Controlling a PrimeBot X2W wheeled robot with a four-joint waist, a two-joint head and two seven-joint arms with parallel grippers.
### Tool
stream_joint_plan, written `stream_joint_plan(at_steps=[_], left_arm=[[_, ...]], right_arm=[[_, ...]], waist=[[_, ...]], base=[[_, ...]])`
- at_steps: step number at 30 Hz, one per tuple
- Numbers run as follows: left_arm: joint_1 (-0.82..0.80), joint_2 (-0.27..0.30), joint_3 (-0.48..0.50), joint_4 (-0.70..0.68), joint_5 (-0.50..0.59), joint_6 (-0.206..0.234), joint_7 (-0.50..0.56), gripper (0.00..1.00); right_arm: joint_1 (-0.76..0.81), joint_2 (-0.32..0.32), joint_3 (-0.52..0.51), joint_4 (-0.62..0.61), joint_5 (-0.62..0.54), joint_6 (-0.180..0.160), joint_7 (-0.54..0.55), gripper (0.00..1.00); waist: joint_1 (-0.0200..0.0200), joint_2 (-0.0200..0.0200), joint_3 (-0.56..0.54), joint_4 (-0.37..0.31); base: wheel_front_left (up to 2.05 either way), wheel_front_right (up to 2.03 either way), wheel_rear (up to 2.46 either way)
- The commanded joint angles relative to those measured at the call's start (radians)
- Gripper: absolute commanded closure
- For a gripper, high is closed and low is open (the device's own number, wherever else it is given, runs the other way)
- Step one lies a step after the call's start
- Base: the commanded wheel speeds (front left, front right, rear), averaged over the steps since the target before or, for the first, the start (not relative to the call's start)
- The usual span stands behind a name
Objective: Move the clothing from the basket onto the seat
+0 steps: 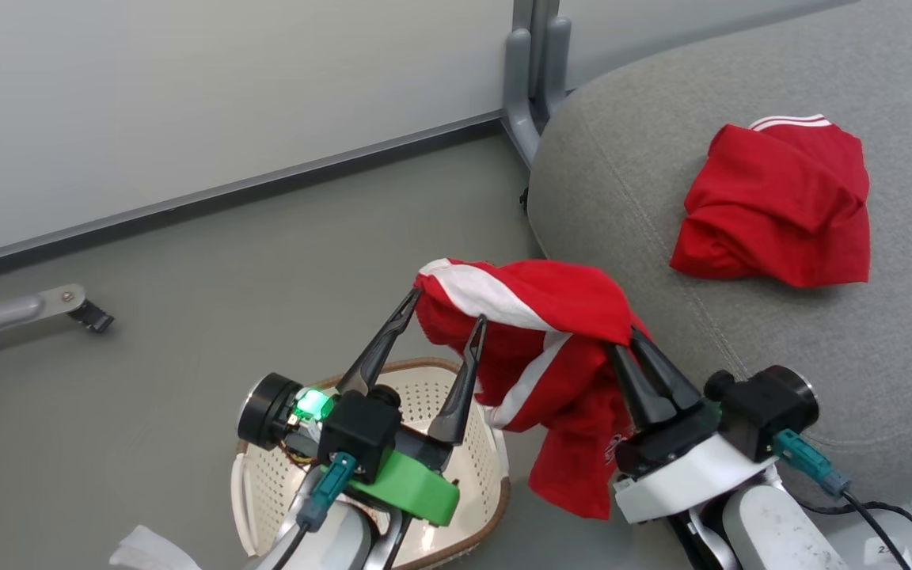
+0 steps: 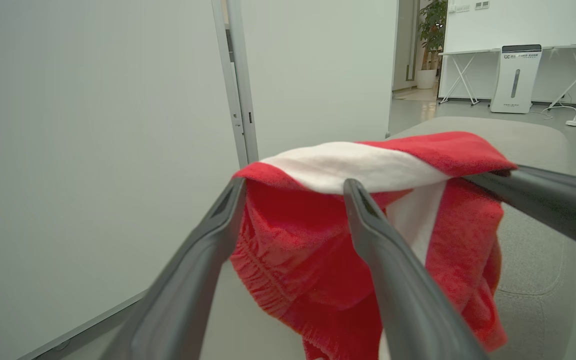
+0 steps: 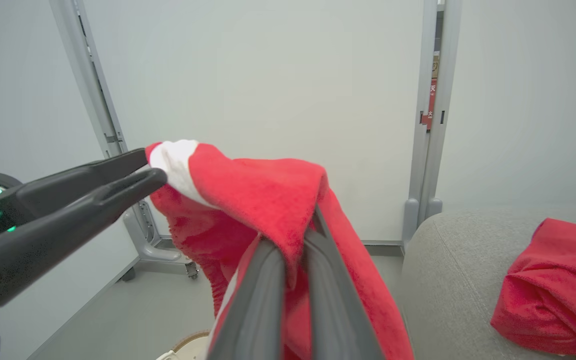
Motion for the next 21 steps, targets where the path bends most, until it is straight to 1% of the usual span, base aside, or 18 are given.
stream_joint_plan(at_steps=[1, 8, 14, 17, 21], left_arm=[[0.012, 0.014, 0.006, 0.003, -0.001, 0.005, -0.002, 0.0], [0.02, 0.063, 0.019, 0.004, 0.002, 0.011, 0.004, 0.0], [0.018, 0.108, 0.033, -0.017, 0.009, 0.015, 0.025, 0.0], [0.014, 0.128, 0.033, -0.029, 0.012, 0.014, 0.045, 0.0], [0.014, 0.152, 0.034, -0.047, 0.012, 0.014, 0.068, 0.0]], right_arm=[[0.0, -0.004, -0.013, -0.019, -0.006, -0.001, 0.0, 1.0], [0.0, -0.006, -0.075, -0.1, -0.018, -0.001, 0.0, 1.0], [0.01, -0.004, -0.109, -0.153, -0.017, -0.001, 0.0, 1.0], [0.015, -0.001, -0.133, -0.172, 0.014, -0.001, 0.0, 1.0], [0.003, 0.0, -0.139, -0.194, 0.05, -0.001, 0.0, 1.0]], waist=[[0.0, -0.0001, 0.034, -0.047], [0.0, -0.0001, 0.089, -0.146], [0.0, -0.0001, 0.144, -0.235], [0.0, -0.0001, 0.174, -0.275], [0.0, -0.0001, 0.214, -0.32]], base=[[0.0, 0.0, 0.0], [0.0, 0.0, 0.0], [0.0, 0.0, 0.0], [0.0, 0.0, 0.0], [0.0, 0.0, 0.0]])
